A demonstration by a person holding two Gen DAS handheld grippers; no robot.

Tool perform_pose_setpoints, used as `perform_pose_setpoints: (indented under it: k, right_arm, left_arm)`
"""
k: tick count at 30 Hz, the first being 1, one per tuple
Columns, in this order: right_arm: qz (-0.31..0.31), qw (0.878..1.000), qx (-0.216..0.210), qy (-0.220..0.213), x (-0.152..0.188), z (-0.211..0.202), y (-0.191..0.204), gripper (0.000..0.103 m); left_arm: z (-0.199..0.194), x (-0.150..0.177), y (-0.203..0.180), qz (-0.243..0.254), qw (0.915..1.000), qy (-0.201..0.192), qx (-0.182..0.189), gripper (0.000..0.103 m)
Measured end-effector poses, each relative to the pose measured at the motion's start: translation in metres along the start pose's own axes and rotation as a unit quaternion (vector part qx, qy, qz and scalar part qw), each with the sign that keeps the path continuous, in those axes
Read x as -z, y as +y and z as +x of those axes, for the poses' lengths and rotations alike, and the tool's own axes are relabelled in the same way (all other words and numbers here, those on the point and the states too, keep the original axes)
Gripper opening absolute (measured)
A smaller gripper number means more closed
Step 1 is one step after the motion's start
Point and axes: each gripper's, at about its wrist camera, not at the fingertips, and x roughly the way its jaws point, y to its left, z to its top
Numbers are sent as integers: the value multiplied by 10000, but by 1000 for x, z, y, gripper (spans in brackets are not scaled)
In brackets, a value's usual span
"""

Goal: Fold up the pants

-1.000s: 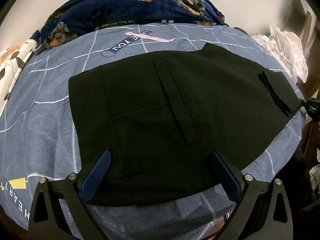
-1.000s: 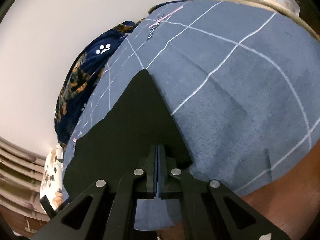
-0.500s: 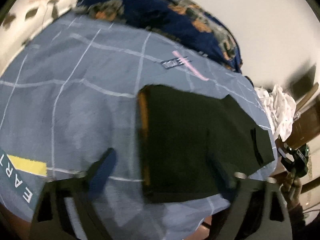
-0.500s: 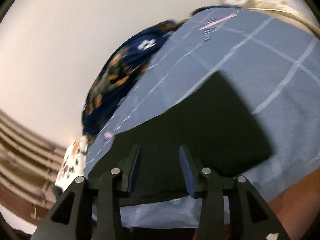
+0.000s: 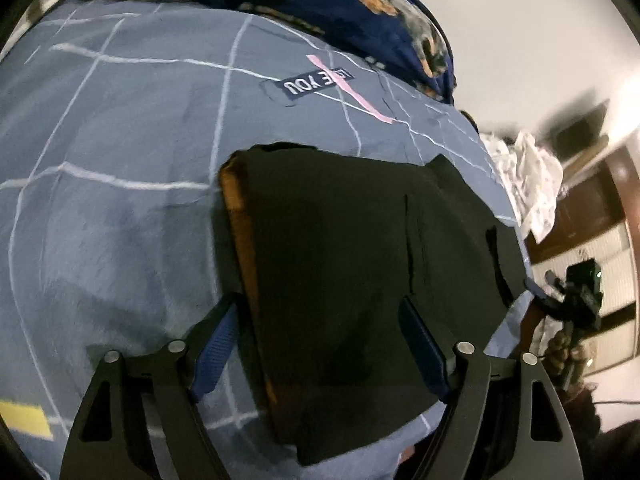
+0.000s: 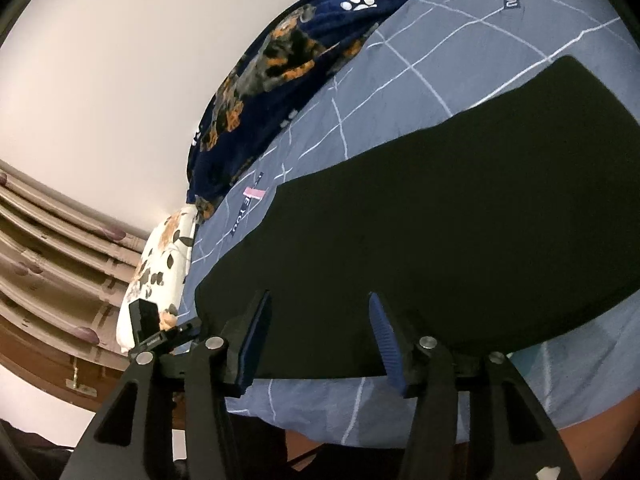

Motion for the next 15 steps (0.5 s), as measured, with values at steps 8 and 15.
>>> perform_pose_setpoints:
  k: [8, 15]
  right_arm:
    - [185, 9992, -318, 165, -3, 19, 5, 60]
    - [155, 9931, -1036, 524, -10, 54, 29, 64]
  left_arm:
    - [-22, -3, -26, -196, 9992, -312, 133, 25]
    - [-34, -19, -115, -18, 9942, -335, 1025, 23]
